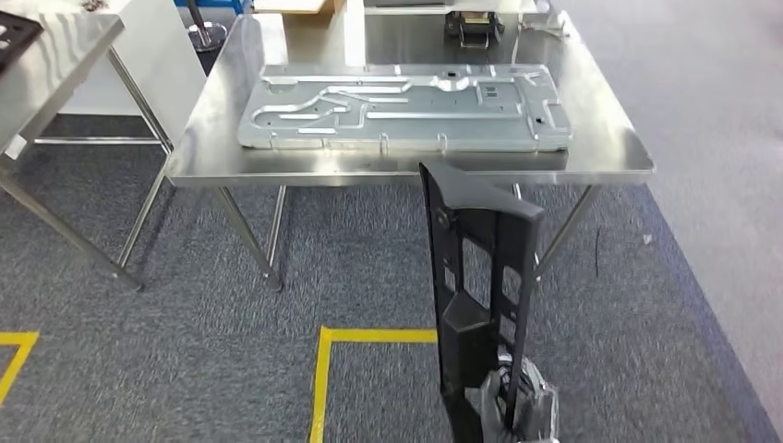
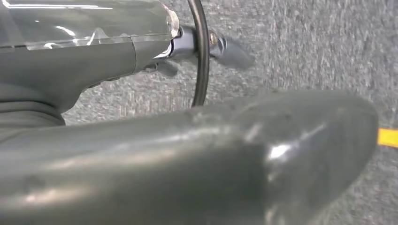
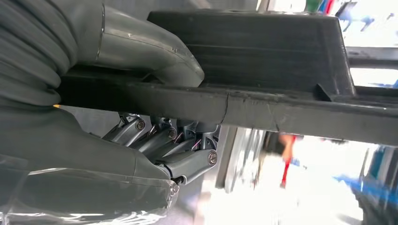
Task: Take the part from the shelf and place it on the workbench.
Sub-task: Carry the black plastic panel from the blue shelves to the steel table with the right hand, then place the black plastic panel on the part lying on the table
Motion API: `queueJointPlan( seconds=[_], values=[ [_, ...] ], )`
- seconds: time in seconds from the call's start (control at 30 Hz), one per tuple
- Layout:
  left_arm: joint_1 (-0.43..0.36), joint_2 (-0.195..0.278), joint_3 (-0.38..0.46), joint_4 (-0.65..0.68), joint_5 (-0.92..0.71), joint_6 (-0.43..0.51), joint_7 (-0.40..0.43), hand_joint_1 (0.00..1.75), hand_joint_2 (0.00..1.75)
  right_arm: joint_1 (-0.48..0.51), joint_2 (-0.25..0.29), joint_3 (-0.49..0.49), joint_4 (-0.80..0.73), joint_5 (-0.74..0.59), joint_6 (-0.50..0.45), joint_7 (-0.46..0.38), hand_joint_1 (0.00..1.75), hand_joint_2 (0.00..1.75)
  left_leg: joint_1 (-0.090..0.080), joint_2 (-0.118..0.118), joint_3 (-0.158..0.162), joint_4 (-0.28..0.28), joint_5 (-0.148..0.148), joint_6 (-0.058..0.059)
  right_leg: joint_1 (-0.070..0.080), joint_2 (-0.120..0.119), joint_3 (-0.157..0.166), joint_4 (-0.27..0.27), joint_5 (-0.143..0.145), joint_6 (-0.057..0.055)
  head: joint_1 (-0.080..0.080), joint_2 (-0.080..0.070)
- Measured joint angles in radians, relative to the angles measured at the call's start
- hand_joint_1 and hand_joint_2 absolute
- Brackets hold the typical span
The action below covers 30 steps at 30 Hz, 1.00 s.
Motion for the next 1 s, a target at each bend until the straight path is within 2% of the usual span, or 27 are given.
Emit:
queueJointPlan(
  seconds=[0.07, 0.13, 0.17, 0.23, 0.27, 0.3, 0.33, 0.4, 0.43, 0.47, 0.53, 0.57, 0.6, 0.63, 0.67, 0.73, 0.77, 0.8, 0.83, 0.9, 0.93, 0.97, 1.0],
  values=[
    [-0.002, 0.002, 0.0, 0.0, -0.005, 0.0, 0.003, 0.0, 0.0, -0.009, 0.011, -0.016, -0.015, 0.046, -0.078, 0.01, 1.75, 1.75, 0.004, -0.002, 0.026, -0.024, -0.002, 0.011, -0.001, -0.002, -0.008, 0.029, 0.015, 0.012, 0.0, 0.0],
    [-0.003, 0.004, 0.0, 0.0, -0.012, 0.0, 0.007, 0.0, 0.0, -0.022, 0.033, -0.046, -0.035, 0.096, -0.119, -0.003, 1.75, 1.75, 0.008, -0.004, 0.059, -0.049, -0.007, 0.02, -0.003, -0.004, -0.06, 0.115, 0.018, 0.021, 0.0, 0.0],
    [-0.003, 0.005, 0.0, 0.0, -0.015, -0.001, 0.008, 0.0, 0.0, -0.028, 0.047, -0.065, -0.045, 0.132, -0.129, -0.009, 1.75, 1.75, 0.008, -0.004, 0.073, -0.057, -0.013, 0.024, -0.004, -0.005, -0.1, 0.168, 0.002, 0.025, 0.0, 0.0],
    [-0.003, 0.007, 0.0, 0.0, -0.021, -0.002, 0.012, 0.0, 0.0, -0.04, 0.072, -0.105, -0.065, 0.243, -0.137, 0.002, 1.75, 1.75, 0.009, -0.005, 0.099, -0.064, -0.03, 0.025, -0.009, -0.006, -0.18, 0.246, -0.051, 0.032, 0.0, 0.0],
    [-0.003, 0.007, 0.0, 0.0, -0.024, -0.003, 0.014, 0.0, 0.0, -0.047, 0.079, -0.125, -0.074, 0.315, -0.138, 0.02, 1.75, 1.75, 0.009, -0.007, 0.113, -0.065, -0.041, 0.023, -0.011, -0.006, -0.207, 0.253, -0.066, 0.035, 0.0, 0.0],
    [-0.003, 0.007, 0.0, 0.0, -0.028, -0.004, 0.016, 0.0, 0.0, -0.056, 0.085, -0.143, -0.084, 0.4, -0.139, 0.043, 1.75, 1.75, 0.01, -0.008, 0.13, -0.065, -0.054, 0.021, -0.013, -0.007, -0.222, 0.234, -0.06, 0.037, 0.0, 0.0],
    [-0.002, 0.007, -0.001, 0.0, -0.031, -0.006, 0.017, 0.0, 0.0, -0.065, 0.09, -0.158, -0.092, 0.489, -0.139, 0.067, 1.75, 1.75, 0.011, -0.009, 0.148, -0.065, -0.068, 0.018, -0.014, -0.007, -0.225, 0.193, -0.03, 0.039, 0.0, 0.0],
    [-0.002, 0.008, -0.003, 0.0, -0.039, -0.009, 0.018, 0.0, 0.0, -0.086, 0.099, -0.18, -0.1, 0.702, -0.14, 0.114, 1.75, 1.75, 0.012, -0.011, 0.179, -0.066, -0.096, 0.01, -0.012, -0.011, -0.219, 0.085, 0.092, 0.033, 0.0, 0.0],
    [-0.004, 0.009, -0.005, 0.0, -0.042, -0.01, 0.018, 0.0, 0.0, -0.095, 0.102, -0.188, -0.101, 0.813, -0.14, 0.135, 1.75, 1.75, 0.011, -0.011, 0.188, -0.068, -0.107, 0.004, -0.009, -0.012, -0.217, 0.05, 0.138, 0.026, 0.001, 0.0],
    [-0.007, 0.011, -0.007, 0.0, -0.045, -0.012, 0.019, 0.0, 0.0, -0.102, 0.105, -0.193, -0.101, 0.918, -0.14, 0.156, 1.75, 1.75, 0.01, -0.011, 0.195, -0.071, -0.116, -0.002, -0.006, -0.013, -0.216, 0.032, 0.168, 0.017, 0.001, 0.0],
    [-0.014, 0.013, -0.012, 0.0, -0.051, -0.014, 0.019, 0.0, 0.0, -0.113, 0.106, -0.196, -0.097, 1.098, -0.14, 0.213, 1.75, 1.75, 0.01, -0.01, 0.204, -0.07, -0.115, -0.015, -0.003, -0.011, -0.205, 0.025, 0.161, -0.004, 0.001, 0.0],
    [-0.017, 0.014, -0.016, 0.0, -0.054, -0.015, 0.019, 0.0, 0.0, -0.118, 0.104, -0.193, -0.094, 1.162, -0.14, 0.246, 1.75, 1.75, 0.011, -0.009, 0.2, -0.051, -0.108, -0.019, -0.004, -0.011, -0.194, 0.018, 0.157, -0.012, 0.001, 0.0],
    [-0.021, 0.015, -0.019, 0.0, -0.057, -0.016, 0.019, 0.0, 0.0, -0.123, 0.099, -0.191, -0.09, 1.214, -0.141, 0.275, 1.75, 1.75, 0.012, -0.007, 0.183, -0.013, -0.101, -0.022, -0.005, -0.012, -0.18, 0.009, 0.15, -0.019, 0.001, 0.0],
    [-0.024, 0.016, -0.021, 0.0, -0.059, -0.017, 0.019, 0.0, 0.0, -0.128, 0.091, -0.188, -0.084, 1.241, -0.141, 0.292, 1.75, 1.75, 0.013, -0.006, 0.151, 0.042, -0.103, -0.025, -0.007, -0.012, -0.164, 0.002, 0.144, -0.024, 0.001, 0.0],
    [-0.025, 0.017, -0.023, 0.0, -0.06, -0.017, 0.019, 0.0, 0.0, -0.132, 0.081, -0.188, -0.077, 1.257, -0.141, 0.298, 1.75, 1.75, 0.013, -0.006, 0.111, 0.107, -0.116, -0.028, -0.007, -0.013, -0.151, -0.004, 0.136, -0.028, 0.001, 0.0],
    [-0.023, 0.021, -0.025, 0.0, -0.061, -0.018, 0.02, 0.0, 0.0, -0.138, 0.058, -0.188, -0.061, 1.269, -0.141, 0.291, 1.75, 1.75, 0.013, -0.006, 0.029, 0.205, -0.175, -0.032, -0.007, -0.012, -0.124, -0.009, 0.116, -0.032, 0.001, 0.0],
    [-0.021, 0.023, -0.025, 0.0, -0.062, -0.018, 0.02, 0.0, 0.0, -0.138, 0.048, -0.188, -0.052, 1.272, -0.141, 0.287, 1.75, 1.75, 0.013, -0.006, 0.001, 0.217, -0.197, -0.031, -0.007, -0.01, -0.108, -0.009, 0.104, -0.032, 0.001, 0.0],
    [-0.02, 0.025, -0.025, 0.0, -0.062, -0.019, 0.02, 0.0, 0.0, -0.139, 0.039, -0.188, -0.043, 1.273, -0.141, 0.283, 1.75, 1.75, 0.013, -0.006, -0.015, 0.202, -0.199, -0.03, -0.007, -0.009, -0.091, -0.009, 0.091, -0.031, 0.001, 0.0],
    [-0.019, 0.026, -0.026, 0.0, -0.063, -0.019, 0.021, 0.0, 0.0, -0.14, 0.032, -0.188, -0.035, 1.274, -0.141, 0.278, 1.75, 1.75, 0.013, -0.005, -0.018, 0.16, -0.173, -0.027, -0.007, -0.007, -0.073, -0.009, 0.077, -0.029, 0.001, 0.0],
    [-0.017, 0.028, -0.026, 0.0, -0.064, -0.022, 0.023, 0.0, 0.0, -0.143, 0.018, -0.188, -0.021, 1.275, -0.141, 0.263, 1.75, 1.75, 0.011, -0.005, -0.013, 0.05, -0.061, -0.019, -0.005, -0.007, -0.041, -0.007, 0.05, -0.022, 0.002, 0.0],
    [-0.016, 0.029, -0.026, 0.0, -0.065, -0.023, 0.025, 0.0, 0.0, -0.145, 0.012, -0.188, -0.014, 1.275, -0.141, 0.255, 1.75, 1.75, 0.008, -0.004, -0.01, 0.012, -0.016, -0.015, -0.005, -0.005, -0.032, -0.006, 0.039, -0.017, 0.002, 0.0],
    [-0.015, 0.029, -0.026, 0.0, -0.066, -0.024, 0.027, 0.0, 0.0, -0.146, 0.006, -0.188, -0.009, 1.275, -0.141, 0.247, 1.75, 1.75, 0.004, -0.004, -0.009, -0.01, 0.014, -0.01, -0.004, -0.004, -0.026, -0.008, 0.03, -0.01, 0.001, 0.0],
    [-0.015, 0.03, -0.026, 0.001, -0.067, -0.025, 0.029, 0.0, 0.0, -0.146, 0.001, -0.189, -0.006, 1.275, -0.141, 0.238, 1.75, 1.75, 0.002, -0.004, -0.008, -0.016, 0.021, -0.006, -0.002, -0.003, -0.021, -0.007, 0.027, -0.003, 0.002, 0.0]
  ],
)
